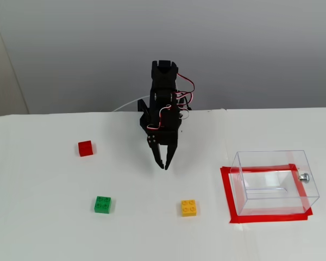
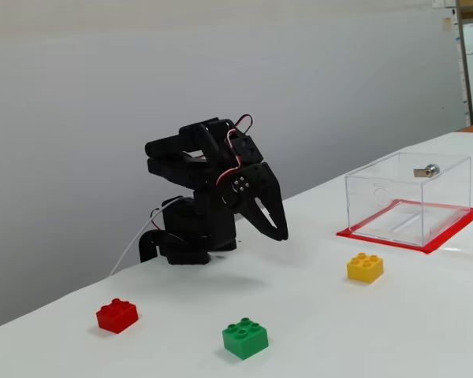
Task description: Pick the red lego brick and place it into the transparent box
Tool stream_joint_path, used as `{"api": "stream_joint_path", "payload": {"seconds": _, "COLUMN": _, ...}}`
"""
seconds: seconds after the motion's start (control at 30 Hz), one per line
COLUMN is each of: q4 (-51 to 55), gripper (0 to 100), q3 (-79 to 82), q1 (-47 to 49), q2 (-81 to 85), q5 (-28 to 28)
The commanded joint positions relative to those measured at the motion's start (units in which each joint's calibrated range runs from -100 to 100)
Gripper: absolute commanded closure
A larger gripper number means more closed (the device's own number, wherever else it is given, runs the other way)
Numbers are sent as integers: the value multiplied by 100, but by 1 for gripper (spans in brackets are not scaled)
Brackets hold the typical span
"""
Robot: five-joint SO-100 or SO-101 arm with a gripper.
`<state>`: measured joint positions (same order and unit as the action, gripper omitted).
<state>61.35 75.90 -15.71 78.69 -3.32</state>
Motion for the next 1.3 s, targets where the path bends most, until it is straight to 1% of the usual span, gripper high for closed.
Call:
{"api": "stream_joint_path", "payload": {"seconds": 0.0, "q4": -78, "gripper": 99, "q3": -918, "q1": -489, "q2": -644, "q5": -12}}
{"api": "stream_joint_path", "payload": {"seconds": 0.23, "q4": -17, "gripper": 99, "q3": -2265, "q1": -1694, "q2": -1798, "q5": -23}}
{"api": "stream_joint_path", "payload": {"seconds": 0.53, "q4": 9, "gripper": 99, "q3": -3160, "q1": -2832, "q2": -2748, "q5": -38}}
{"api": "stream_joint_path", "payload": {"seconds": 0.7, "q4": 9, "gripper": 99, "q3": -3513, "q1": -3350, "q2": -2977, "q5": -560}}
{"api": "stream_joint_path", "payload": {"seconds": 0.8, "q4": 79, "gripper": 99, "q3": -3730, "q1": -3542, "q2": -3003, "q5": -748}}
{"api": "stream_joint_path", "payload": {"seconds": 0.9, "q4": 592, "gripper": 99, "q3": -3929, "q1": -3646, "q2": -3003, "q5": -832}}
{"api": "stream_joint_path", "payload": {"seconds": 1.0, "q4": 1445, "gripper": 99, "q3": -4164, "q1": -3808, "q2": -3011, "q5": -952}}
{"api": "stream_joint_path", "payload": {"seconds": 1.07, "q4": 1819, "gripper": 99, "q3": -4164, "q1": -3912, "q2": -3011, "q5": -1004}}
{"api": "stream_joint_path", "payload": {"seconds": 1.17, "q4": 2246, "gripper": 99, "q3": -4164, "q1": -4141, "q2": -3011, "q5": -1025}}
{"api": "stream_joint_path", "payload": {"seconds": 1.27, "q4": 2429, "gripper": 99, "q3": -4128, "q1": -4600, "q2": -3020, "q5": -947}}
